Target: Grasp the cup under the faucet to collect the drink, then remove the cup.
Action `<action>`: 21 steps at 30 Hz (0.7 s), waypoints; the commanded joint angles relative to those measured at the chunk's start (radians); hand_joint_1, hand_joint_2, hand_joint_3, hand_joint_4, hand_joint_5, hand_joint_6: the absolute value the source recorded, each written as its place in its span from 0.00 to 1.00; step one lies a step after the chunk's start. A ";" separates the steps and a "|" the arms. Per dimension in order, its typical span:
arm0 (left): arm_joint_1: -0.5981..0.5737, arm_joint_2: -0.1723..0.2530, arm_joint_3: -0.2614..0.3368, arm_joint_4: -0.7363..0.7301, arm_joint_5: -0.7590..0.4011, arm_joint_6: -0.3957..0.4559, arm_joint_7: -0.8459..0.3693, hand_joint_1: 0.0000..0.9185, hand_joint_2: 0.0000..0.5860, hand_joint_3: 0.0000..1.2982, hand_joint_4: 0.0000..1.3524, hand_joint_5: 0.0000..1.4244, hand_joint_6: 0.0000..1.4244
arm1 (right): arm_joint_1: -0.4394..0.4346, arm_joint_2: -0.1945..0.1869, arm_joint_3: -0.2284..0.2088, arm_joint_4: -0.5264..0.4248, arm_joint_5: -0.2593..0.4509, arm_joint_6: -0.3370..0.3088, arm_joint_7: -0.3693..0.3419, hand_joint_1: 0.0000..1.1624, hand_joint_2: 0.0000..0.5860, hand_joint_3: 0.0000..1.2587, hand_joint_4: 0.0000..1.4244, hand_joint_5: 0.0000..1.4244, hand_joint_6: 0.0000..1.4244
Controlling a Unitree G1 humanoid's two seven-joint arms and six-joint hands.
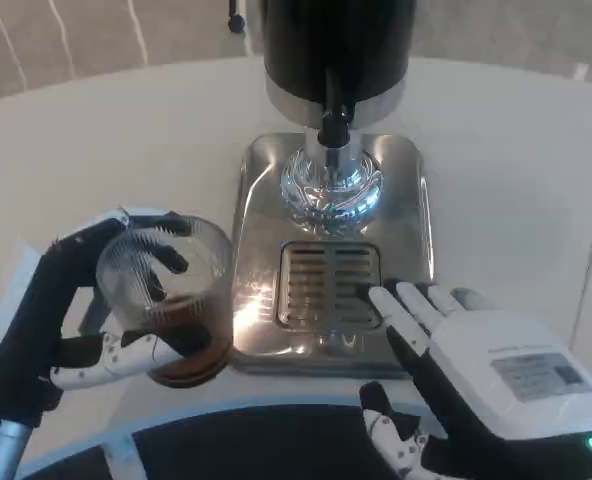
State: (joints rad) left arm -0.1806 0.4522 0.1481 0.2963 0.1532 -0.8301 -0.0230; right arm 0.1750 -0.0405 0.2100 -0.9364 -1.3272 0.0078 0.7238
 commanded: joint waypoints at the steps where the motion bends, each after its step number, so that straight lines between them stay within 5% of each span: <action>1: 0.038 0.001 0.019 -0.078 -0.038 0.001 -0.015 0.61 0.04 0.74 0.82 0.97 1.00 | 0.028 -0.006 0.013 -0.019 0.000 -0.022 -0.026 0.17 1.00 0.02 0.00 0.00 0.00; 21: 0.128 0.004 0.026 -0.214 -0.093 0.034 -0.098 0.61 0.04 0.74 0.82 0.97 1.00 | 0.089 -0.010 0.020 -0.060 0.001 -0.057 -0.035 0.18 1.00 0.01 0.00 0.00 0.00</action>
State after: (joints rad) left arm -0.0646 0.4506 0.1579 0.1160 0.0896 -0.7959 -0.1138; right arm 0.2460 -0.0545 0.2184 -0.9712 -1.3248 -0.0345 0.6925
